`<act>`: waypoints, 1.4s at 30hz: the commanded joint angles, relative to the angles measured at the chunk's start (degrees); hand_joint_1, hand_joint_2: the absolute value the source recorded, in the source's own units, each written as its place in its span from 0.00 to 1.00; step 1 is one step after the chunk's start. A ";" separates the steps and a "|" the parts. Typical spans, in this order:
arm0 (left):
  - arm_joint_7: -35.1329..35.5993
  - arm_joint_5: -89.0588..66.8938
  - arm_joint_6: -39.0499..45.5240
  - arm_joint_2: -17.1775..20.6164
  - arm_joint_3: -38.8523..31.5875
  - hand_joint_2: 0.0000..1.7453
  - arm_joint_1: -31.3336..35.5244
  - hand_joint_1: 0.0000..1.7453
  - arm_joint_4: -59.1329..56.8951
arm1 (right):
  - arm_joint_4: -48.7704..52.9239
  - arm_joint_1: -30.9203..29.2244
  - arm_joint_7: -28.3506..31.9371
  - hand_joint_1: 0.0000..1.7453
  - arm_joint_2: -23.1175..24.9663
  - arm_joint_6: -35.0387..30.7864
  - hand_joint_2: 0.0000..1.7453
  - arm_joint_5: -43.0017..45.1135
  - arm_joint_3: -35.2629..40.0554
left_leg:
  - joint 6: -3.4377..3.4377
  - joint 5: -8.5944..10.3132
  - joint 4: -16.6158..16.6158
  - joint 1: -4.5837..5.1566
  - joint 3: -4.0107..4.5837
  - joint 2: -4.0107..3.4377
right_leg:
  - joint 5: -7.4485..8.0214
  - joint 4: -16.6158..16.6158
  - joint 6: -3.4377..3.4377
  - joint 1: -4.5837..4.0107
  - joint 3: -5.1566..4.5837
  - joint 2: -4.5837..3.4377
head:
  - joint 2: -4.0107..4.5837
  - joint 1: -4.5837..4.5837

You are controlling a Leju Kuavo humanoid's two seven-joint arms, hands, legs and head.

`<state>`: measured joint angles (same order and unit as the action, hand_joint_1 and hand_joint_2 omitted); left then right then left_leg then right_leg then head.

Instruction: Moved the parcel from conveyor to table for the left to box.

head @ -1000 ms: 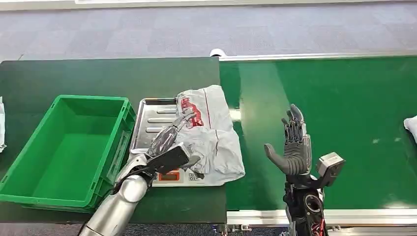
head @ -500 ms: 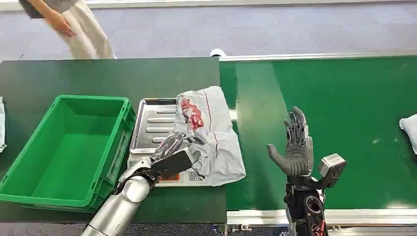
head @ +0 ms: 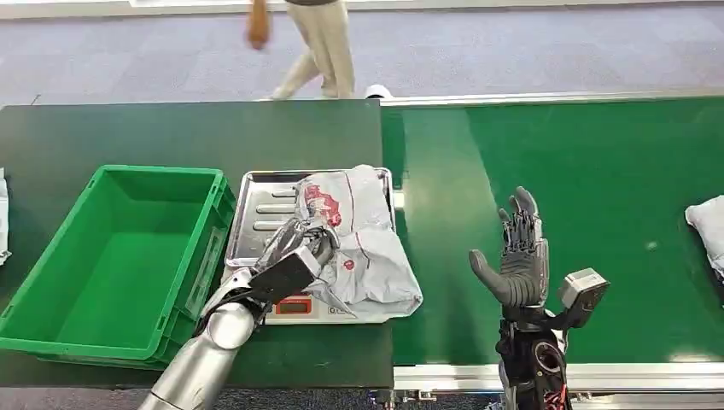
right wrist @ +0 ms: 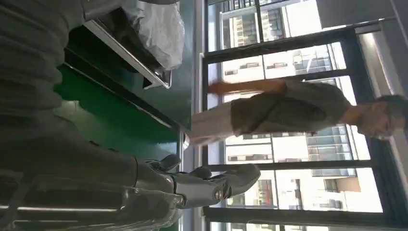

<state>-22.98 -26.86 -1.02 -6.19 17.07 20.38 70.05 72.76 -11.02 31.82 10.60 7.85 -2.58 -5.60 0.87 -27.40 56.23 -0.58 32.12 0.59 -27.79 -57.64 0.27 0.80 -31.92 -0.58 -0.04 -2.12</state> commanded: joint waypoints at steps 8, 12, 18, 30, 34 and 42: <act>-16.05 12.09 15.98 -2.33 -7.98 1.00 -4.06 1.00 15.44 | -2.94 -1.68 -0.08 0.00 0.04 0.19 1.00 1.41 -1.02 | -0.03 0.00 -0.01 -0.05 0.00 -0.11 | 0.05 0.07 -0.04 -0.07 0.01 -0.02 | 0.00 0.00; -17.02 9.58 30.51 -0.32 -7.21 1.00 -5.12 1.00 21.44 | -3.02 -1.33 0.24 0.00 -0.32 -0.32 1.00 2.15 -0.63 | -0.06 0.00 -0.01 -0.08 -0.02 -0.20 | 0.10 0.13 -0.03 -0.11 0.05 -0.07 | 0.00 0.00; -17.02 2.64 41.02 -0.18 -14.04 1.00 -5.64 1.00 23.21 | -2.02 -0.28 0.35 0.00 -0.45 -1.18 1.00 2.84 -0.39 | -0.02 0.01 -0.08 -0.08 -0.08 -0.20 | 0.08 0.14 -0.07 -0.11 0.08 -0.07 | 0.00 0.02; -12.91 -7.41 41.02 0.44 -23.99 1.00 -5.54 1.00 13.25 | 0.67 2.68 -0.02 0.00 -0.97 -2.96 1.00 3.64 -0.80 | -0.03 0.05 -0.13 -0.01 -0.14 0.02 | 0.03 0.14 -0.04 -0.03 0.15 0.11 | 0.00 0.02; -6.47 -10.02 36.77 2.51 -21.38 1.00 -5.98 1.00 10.53 | 0.89 2.84 0.00 0.00 -0.85 -3.09 1.00 3.64 -1.15 | -0.02 0.05 -0.14 0.00 -0.13 -0.02 | 0.03 0.13 -0.04 -0.03 0.14 0.07 | 0.00 0.02; -2.41 -11.34 34.39 2.30 -21.37 1.00 -5.88 1.00 8.42 | 1.25 2.90 -0.31 0.00 -0.51 -2.67 1.00 3.20 -1.14 | -0.02 0.03 -0.07 0.01 -0.08 0.00 | 0.00 0.06 -0.03 -0.01 0.08 0.08 | 0.00 0.00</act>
<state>-27.38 -37.92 34.16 -5.22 -4.81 13.98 84.87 73.92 -7.89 32.06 10.56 4.90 0.90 -6.10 0.87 -27.40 56.22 -0.58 32.12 0.57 -27.79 -57.64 0.27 0.79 -31.93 -0.59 -0.04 -2.12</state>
